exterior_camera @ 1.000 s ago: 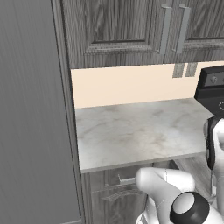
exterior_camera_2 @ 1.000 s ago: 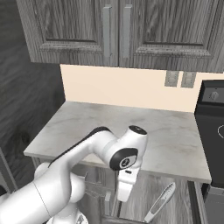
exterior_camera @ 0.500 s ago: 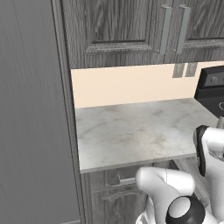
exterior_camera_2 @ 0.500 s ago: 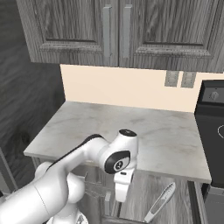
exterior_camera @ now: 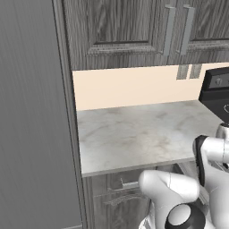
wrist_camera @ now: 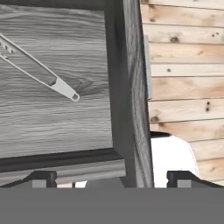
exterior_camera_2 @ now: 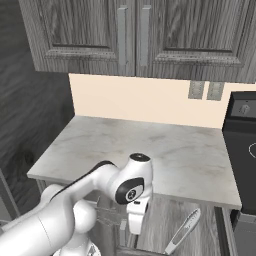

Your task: Take the tongs from the drawer on the right and place them on the dining counter next to the tray containing the hot dog.

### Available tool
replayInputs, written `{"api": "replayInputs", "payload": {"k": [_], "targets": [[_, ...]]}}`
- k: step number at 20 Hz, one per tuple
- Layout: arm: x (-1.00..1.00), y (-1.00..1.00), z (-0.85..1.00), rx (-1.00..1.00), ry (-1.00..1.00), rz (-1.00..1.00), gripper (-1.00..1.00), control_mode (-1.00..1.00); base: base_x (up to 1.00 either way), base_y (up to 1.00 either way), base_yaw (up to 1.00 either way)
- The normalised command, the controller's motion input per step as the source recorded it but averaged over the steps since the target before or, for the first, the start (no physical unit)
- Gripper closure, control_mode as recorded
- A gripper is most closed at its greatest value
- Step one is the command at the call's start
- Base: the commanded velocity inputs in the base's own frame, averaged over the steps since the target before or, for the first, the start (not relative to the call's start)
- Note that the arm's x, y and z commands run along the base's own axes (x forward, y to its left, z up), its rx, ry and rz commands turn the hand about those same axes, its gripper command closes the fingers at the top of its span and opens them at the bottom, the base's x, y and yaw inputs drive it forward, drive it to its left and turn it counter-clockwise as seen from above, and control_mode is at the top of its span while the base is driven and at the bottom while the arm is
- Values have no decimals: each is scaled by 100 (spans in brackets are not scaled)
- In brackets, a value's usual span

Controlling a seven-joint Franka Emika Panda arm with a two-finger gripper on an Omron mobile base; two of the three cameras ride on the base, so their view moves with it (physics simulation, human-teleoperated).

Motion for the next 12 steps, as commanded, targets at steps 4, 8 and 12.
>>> {"api": "replayInputs", "payload": {"k": [4, 8, 12], "targets": [[0, 0, -17, -3, -3, -4, -100, -100, 0, 0, 0], [0, 0, -15, -2, -2, -5, -100, -100, 0, 0, 0], [4, 0, -17, 0, -1, -3, -100, -100, 0, 0, 0]]}}
